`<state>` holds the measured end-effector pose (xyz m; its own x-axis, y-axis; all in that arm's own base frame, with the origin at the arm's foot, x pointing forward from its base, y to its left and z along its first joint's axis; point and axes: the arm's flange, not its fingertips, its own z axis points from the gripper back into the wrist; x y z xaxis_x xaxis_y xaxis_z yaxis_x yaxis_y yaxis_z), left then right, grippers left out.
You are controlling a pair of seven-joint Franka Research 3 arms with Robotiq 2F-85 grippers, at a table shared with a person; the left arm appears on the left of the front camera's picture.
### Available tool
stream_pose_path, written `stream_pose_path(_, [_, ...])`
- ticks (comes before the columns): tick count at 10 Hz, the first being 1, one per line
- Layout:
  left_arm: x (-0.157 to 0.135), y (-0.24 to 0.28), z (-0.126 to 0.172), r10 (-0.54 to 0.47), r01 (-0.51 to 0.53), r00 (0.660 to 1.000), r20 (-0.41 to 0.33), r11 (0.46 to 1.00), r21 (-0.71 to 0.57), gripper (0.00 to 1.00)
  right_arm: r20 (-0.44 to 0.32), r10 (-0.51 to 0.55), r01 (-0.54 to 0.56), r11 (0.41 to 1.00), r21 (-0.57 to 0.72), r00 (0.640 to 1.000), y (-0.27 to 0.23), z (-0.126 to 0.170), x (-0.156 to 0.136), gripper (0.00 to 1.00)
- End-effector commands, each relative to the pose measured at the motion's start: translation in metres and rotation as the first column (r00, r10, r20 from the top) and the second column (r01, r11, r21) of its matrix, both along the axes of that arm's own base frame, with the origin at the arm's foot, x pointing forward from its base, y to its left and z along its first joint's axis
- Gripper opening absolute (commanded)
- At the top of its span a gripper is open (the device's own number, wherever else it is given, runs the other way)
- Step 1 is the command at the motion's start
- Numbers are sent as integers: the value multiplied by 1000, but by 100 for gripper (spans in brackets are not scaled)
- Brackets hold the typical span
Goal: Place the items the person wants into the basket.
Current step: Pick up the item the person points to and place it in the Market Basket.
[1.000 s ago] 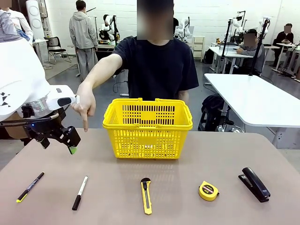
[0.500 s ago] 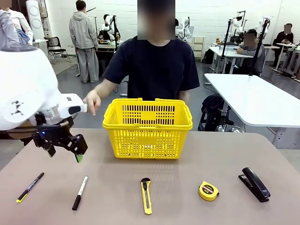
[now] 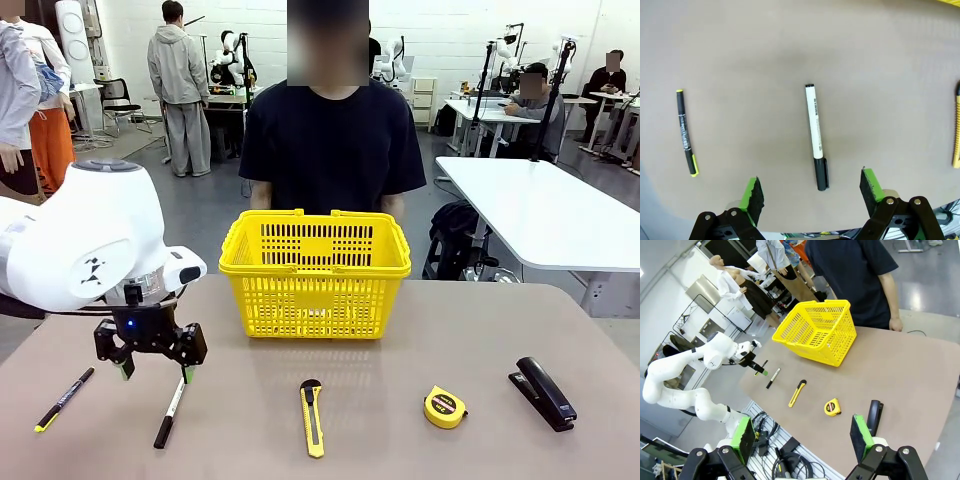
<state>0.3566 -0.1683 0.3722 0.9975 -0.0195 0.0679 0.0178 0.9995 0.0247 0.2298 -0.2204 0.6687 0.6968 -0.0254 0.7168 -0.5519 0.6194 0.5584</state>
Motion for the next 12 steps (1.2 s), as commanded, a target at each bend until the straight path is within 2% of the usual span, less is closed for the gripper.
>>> stream_pose_path(1, [-4,9,-21,24,-25,1000,-6,999,-39,100,21,11,-12,1000,17,1000,0,1,2,100])
stream_pose_path(7, [-12,1,-69,-7,7,999,-53,1000,-1,100,21,11,-12,1000,17,1000,0,1,2,100])
stream_pose_path(12, [-13,1,-77,-36,36,998,-55,999,-1,100,21,11,-12,1000,17,1000,0,1,2,100])
